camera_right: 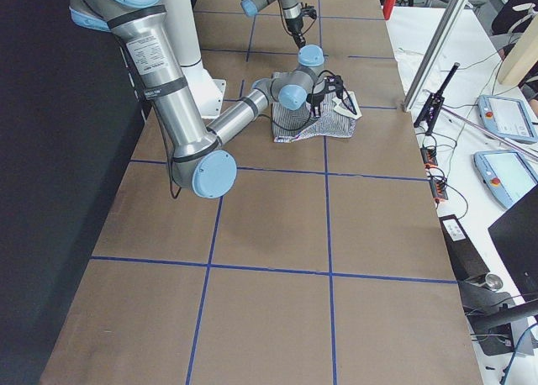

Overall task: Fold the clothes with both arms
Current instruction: 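Lift the hem with both grippers and fold it toward the collar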

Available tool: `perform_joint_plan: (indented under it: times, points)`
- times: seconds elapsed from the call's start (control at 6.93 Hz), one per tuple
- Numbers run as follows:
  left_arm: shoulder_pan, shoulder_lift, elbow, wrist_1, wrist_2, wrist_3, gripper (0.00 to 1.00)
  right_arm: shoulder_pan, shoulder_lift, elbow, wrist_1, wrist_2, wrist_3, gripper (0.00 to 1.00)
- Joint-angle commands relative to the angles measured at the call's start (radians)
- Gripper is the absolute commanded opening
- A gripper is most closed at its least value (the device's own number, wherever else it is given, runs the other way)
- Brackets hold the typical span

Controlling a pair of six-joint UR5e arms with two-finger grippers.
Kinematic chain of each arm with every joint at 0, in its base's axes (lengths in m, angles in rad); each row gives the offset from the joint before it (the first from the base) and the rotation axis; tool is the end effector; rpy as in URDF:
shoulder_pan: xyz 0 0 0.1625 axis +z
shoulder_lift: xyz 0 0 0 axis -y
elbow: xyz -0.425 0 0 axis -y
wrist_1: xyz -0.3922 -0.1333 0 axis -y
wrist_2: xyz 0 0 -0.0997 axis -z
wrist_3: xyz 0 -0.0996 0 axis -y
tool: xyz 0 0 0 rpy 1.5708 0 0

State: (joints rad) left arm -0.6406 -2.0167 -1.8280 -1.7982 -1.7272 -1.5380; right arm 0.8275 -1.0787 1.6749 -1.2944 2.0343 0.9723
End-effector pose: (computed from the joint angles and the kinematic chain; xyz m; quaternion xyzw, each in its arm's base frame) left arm 0.4274 -0.4656 0.2712 0.0819 0.4452 -0.2332 0.8606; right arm -0.3797 -0.5443 0.2978 0.1116 -0.4473 0.0044 0.8874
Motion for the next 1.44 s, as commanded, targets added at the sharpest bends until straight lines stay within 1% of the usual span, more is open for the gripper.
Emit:
perform_joint_plan:
  times: [0.0, 0.14, 0.29, 0.58, 0.72, 1.01, 1.16, 1.3]
  points:
    - [-0.054, -0.039, 0.168, -0.14, -0.006, 0.002, 0.0, 0.033, 0.13, -0.204, 0.006, -0.008, -0.03, 0.0]
    - [-0.076, -0.065, 0.221, -0.17, -0.006, 0.012, 0.0, 0.036, 0.157, -0.284, 0.079, -0.017, -0.03, 0.0]
    - [-0.088, -0.089, 0.261, -0.177, -0.006, 0.037, 0.0, 0.044, 0.16, -0.338, 0.137, -0.017, -0.029, 0.0]
    - [-0.088, -0.138, 0.311, -0.188, -0.005, 0.032, 0.0, 0.045, 0.171, -0.346, 0.141, -0.017, -0.029, 0.0]
    - [-0.093, -0.148, 0.335, -0.19, -0.003, 0.029, 0.0, 0.045, 0.186, -0.354, 0.141, -0.019, -0.024, 0.0]
    - [-0.111, -0.163, 0.389, -0.21, -0.003, 0.03, 0.0, 0.045, 0.23, -0.415, 0.144, -0.02, -0.026, 0.0]
    - [-0.114, -0.169, 0.413, -0.228, -0.003, 0.03, 0.0, 0.05, 0.23, -0.423, 0.145, -0.025, -0.027, 0.0]
    - [-0.114, -0.175, 0.415, -0.23, -0.003, 0.03, 0.0, 0.05, 0.23, -0.425, 0.145, -0.026, -0.029, 0.0]
